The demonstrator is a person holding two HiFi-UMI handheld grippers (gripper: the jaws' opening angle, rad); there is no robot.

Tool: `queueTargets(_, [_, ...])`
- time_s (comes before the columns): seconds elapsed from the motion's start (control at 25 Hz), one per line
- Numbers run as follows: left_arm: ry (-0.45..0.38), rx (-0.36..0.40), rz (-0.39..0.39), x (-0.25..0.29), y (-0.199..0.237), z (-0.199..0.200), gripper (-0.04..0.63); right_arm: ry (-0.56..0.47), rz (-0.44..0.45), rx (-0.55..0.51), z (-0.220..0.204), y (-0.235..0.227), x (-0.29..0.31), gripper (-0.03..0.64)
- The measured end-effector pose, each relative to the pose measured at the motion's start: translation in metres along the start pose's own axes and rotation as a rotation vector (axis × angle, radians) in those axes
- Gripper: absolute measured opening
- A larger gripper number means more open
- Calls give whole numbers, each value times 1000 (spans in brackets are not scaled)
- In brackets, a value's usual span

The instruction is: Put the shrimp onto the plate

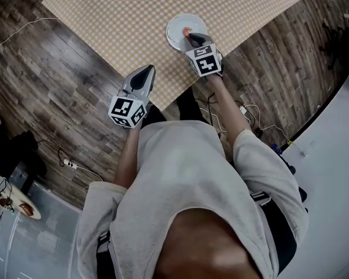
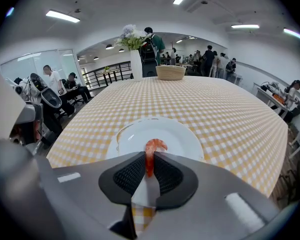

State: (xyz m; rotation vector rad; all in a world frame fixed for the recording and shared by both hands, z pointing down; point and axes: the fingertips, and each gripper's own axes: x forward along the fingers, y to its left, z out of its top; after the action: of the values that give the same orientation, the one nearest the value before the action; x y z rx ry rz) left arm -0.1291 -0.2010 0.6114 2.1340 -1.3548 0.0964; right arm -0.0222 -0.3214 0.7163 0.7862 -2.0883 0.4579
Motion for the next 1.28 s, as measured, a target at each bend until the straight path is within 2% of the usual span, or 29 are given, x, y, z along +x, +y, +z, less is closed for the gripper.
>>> queueTargets(0.16, [-4, -1, 1, 0, -1, 0, 9, -11, 8, 2, 0, 0, 0, 56])
queueTargets(0.36, [-4, -3, 7, -2, -2, -1, 9, -9, 35, 1, 1, 4, -1, 96])
queueTargets(0.48, [-8, 2, 3, -2, -3, 1, 9, -15, 22, -3, 4, 4, -2, 130])
queueTargets(0.64, [-11, 7, 4, -5, -2, 3, 9, -27, 12, -3, 8, 3, -2, 134])
queueTargets(0.76, [-13, 13, 7, -7, -3, 4, 9, -61, -12, -7, 11, 1, -9, 99])
queueTargets(0.84, [-15, 20, 5, -8, -5, 5, 9, -88, -44, -11, 13, -1, -15, 46])
queueTargets(0.96, [-19, 30, -2, -9, -9, 9, 9, -109, -58, -8, 14, 1, -24, 4])
queueTargets(1.28, [-48, 93, -19, 4, -35, 33, 9, -195, -22, 4, 23, -2, -53, 0])
